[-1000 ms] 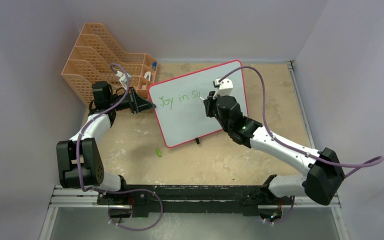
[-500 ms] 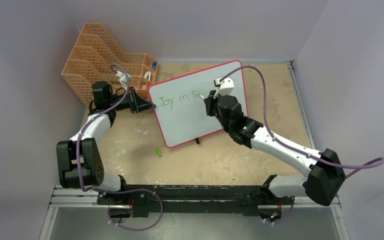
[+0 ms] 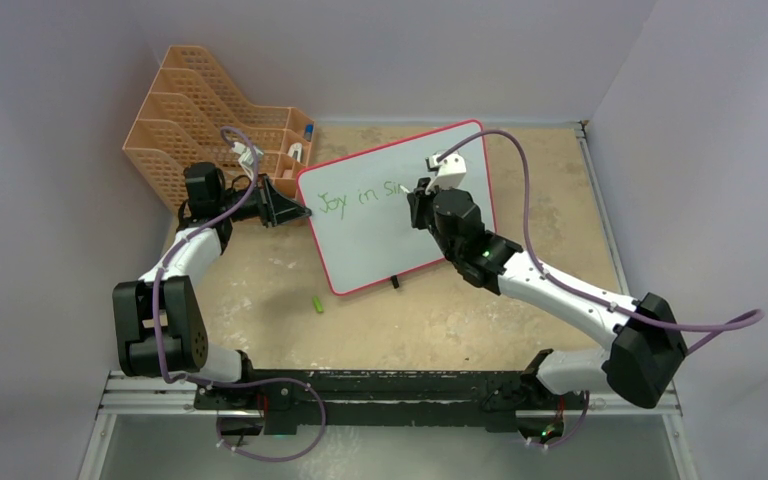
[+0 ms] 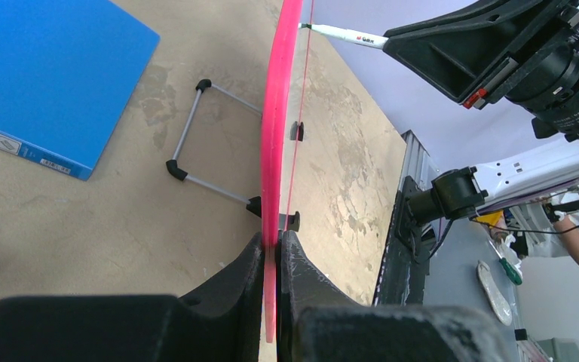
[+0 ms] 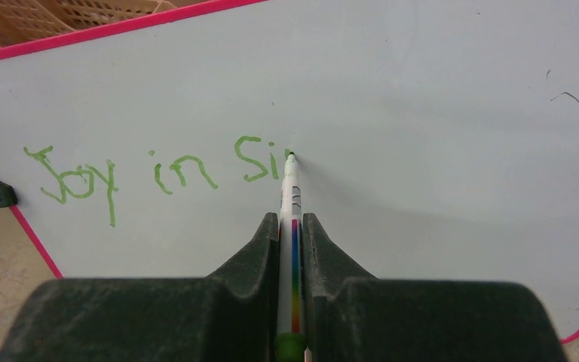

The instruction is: Write a sentence on the whiteboard

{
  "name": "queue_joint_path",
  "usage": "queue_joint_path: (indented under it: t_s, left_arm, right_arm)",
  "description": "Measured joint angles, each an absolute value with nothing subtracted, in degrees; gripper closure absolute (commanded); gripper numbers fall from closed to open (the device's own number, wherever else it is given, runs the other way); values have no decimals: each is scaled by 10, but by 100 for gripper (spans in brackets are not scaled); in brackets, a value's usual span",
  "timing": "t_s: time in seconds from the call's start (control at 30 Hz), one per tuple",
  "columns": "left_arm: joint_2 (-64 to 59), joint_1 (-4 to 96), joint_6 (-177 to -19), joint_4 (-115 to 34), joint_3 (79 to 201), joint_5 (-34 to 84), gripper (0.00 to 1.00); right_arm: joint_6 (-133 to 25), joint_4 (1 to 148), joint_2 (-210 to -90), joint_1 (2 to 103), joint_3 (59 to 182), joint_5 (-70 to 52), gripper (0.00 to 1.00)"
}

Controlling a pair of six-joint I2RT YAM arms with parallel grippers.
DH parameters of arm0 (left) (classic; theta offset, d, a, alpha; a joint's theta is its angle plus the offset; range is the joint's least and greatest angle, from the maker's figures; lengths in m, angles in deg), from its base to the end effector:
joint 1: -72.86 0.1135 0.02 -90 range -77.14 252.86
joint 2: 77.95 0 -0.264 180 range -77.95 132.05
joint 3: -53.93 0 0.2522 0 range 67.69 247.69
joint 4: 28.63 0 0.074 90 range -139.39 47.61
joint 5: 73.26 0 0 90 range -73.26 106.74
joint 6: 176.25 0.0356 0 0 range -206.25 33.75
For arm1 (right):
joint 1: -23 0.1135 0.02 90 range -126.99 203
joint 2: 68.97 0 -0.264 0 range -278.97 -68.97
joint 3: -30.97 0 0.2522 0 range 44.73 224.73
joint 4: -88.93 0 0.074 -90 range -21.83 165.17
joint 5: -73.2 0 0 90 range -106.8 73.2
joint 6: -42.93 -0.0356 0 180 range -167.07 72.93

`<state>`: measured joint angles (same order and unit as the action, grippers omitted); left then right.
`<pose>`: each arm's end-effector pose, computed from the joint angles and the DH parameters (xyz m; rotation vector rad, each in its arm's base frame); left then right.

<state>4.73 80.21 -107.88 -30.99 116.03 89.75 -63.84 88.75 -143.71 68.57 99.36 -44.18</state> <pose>0.3021 0.0046 0.2538 0.3845 1.8675 -1.3981 0.2260 0.2071 0.3283 -0.0631 1.6879 0.4181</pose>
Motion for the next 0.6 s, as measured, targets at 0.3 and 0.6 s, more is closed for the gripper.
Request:
queue_joint_path:
  t_s: [0.3, 0.6]
  left_arm:
    - [47, 802, -1079, -310, 1160, 897, 100]
    - [47, 802, -1079, -310, 1160, 895, 100]
  right_arm:
    - [-635, 892, -1441, 684, 994, -443, 100]
    - [-635, 892, -1445, 683, 999, -443, 100]
